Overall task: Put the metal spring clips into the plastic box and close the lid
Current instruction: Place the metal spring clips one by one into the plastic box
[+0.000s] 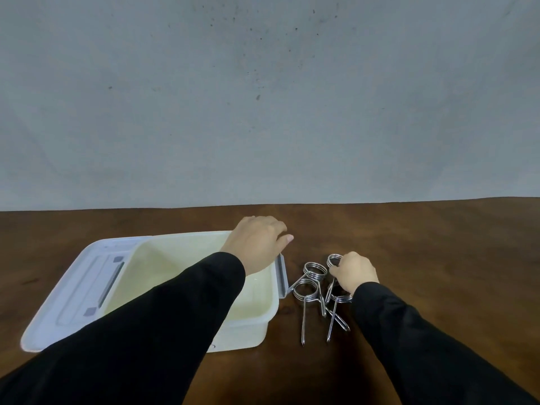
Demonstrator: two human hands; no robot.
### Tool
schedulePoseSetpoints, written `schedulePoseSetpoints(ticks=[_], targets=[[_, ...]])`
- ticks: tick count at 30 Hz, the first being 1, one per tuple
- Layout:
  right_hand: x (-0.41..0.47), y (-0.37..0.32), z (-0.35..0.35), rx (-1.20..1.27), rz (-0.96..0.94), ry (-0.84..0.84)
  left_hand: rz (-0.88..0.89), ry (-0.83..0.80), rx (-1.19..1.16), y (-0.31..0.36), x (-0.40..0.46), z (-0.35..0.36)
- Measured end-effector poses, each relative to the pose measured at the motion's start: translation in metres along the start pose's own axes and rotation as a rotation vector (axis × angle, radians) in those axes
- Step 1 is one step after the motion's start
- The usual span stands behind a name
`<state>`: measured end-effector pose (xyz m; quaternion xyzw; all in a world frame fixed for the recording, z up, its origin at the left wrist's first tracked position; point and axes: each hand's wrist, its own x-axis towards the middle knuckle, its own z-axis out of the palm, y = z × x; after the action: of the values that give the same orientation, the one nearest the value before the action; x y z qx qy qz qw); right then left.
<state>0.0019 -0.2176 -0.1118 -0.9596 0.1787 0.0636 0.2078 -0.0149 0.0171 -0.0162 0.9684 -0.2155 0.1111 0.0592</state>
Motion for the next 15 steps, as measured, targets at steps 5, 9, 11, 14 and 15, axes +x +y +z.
schedulePoseSetpoints(ticks=[5, 9, 11, 14, 15], targets=[[-0.011, -0.009, -0.012, -0.041, -0.128, 0.164, -0.066, 0.115, -0.063, -0.033, -0.019, -0.027], [-0.020, -0.027, -0.036, 0.031, -0.242, 0.341, -0.227, 0.158, -0.135, -0.093, -0.047, -0.043], [-0.028, -0.049, -0.058, 0.118, -0.334, 0.393, -0.361, 0.121, -0.157, -0.131, -0.067, -0.049], [-0.058, -0.103, -0.097, 0.270, -0.462, 0.365, -0.505, -0.045, -0.216, -0.173, -0.101, -0.053], [-0.074, -0.124, -0.107, 0.282, -0.493, 0.316, -0.527, -0.113, -0.250, -0.181, -0.111, -0.052]])
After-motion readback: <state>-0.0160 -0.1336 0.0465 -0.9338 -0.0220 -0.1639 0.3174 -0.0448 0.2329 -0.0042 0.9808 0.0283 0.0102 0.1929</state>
